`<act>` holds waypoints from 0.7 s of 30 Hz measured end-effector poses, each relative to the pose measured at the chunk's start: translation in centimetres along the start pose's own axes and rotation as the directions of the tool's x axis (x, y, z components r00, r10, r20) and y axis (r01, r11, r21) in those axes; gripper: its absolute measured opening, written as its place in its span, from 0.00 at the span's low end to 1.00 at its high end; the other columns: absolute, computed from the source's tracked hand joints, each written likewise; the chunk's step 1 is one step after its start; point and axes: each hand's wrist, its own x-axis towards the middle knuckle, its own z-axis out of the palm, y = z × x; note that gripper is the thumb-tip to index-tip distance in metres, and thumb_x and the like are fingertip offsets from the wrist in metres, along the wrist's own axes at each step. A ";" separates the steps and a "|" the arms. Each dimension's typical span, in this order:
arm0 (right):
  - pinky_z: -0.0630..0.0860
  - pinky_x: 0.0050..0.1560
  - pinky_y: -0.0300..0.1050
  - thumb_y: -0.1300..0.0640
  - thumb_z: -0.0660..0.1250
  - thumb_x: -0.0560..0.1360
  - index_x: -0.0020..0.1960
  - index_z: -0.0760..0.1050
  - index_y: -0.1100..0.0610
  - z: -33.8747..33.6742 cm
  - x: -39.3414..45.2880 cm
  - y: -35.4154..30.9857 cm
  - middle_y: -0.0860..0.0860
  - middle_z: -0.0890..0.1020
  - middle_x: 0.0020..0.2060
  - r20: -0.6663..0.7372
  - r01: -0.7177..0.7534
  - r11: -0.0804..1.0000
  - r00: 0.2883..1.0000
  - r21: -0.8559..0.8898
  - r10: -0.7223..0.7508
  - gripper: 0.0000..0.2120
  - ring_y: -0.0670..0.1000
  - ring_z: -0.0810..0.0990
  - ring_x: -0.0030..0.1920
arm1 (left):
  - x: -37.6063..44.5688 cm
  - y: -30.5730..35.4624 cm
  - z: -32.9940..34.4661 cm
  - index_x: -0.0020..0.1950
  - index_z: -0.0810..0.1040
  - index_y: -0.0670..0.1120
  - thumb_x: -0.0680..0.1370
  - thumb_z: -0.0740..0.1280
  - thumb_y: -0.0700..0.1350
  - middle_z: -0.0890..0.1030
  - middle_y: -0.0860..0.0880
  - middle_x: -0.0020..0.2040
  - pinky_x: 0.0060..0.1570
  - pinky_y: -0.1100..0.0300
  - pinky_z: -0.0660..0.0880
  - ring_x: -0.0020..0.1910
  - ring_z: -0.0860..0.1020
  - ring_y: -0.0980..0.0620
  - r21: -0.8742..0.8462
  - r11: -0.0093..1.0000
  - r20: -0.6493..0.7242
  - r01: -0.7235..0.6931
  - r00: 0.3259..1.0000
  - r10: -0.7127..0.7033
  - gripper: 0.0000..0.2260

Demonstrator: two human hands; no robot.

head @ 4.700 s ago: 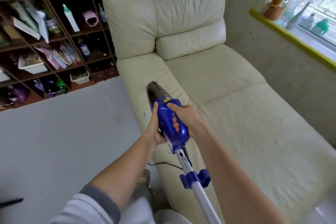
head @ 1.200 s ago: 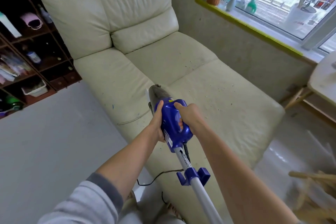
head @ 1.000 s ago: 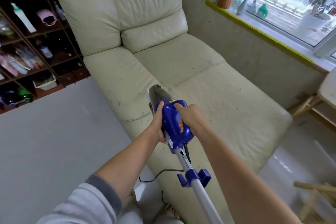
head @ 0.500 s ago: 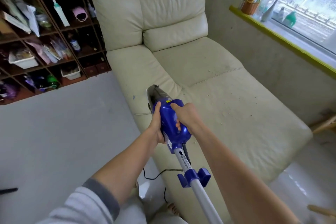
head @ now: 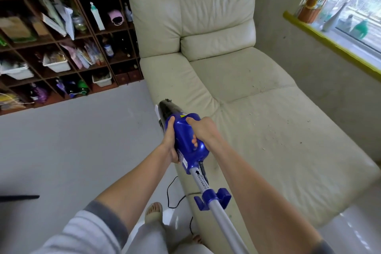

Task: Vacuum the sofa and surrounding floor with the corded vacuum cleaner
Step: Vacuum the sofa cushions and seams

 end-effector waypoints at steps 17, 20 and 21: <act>0.69 0.24 0.37 0.48 0.59 0.80 0.38 0.72 0.63 -4.8 5.3 -3.9 0.51 0.72 0.15 -0.140 -0.132 0.991 0.981 0.026 0.135 0.20 0.47 0.71 0.18 | 4.2 6.8 6.1 0.39 0.78 0.44 0.67 0.61 0.75 0.78 0.46 0.25 0.38 0.56 0.77 0.24 0.79 0.48 0.149 0.988 0.034 0.049 0.998 -0.055 0.33; 0.70 0.28 0.39 0.50 0.59 0.80 0.37 0.71 0.62 -6.9 5.9 -3.2 0.52 0.73 0.18 -0.187 -0.168 0.981 0.965 0.098 0.184 0.19 0.49 0.72 0.20 | 5.1 6.8 8.6 0.44 0.79 0.45 0.67 0.62 0.76 0.80 0.45 0.28 0.34 0.55 0.78 0.26 0.81 0.47 0.209 0.974 0.047 0.090 0.994 -0.102 0.33; 0.70 0.28 0.39 0.50 0.59 0.80 0.36 0.70 0.61 -7.4 6.0 -2.8 0.52 0.72 0.18 -0.200 -0.178 0.977 0.960 0.116 0.198 0.19 0.49 0.72 0.20 | 5.5 6.7 9.2 0.47 0.79 0.45 0.66 0.62 0.76 0.82 0.45 0.30 0.32 0.55 0.78 0.27 0.81 0.46 0.230 0.968 0.047 0.104 0.992 -0.118 0.34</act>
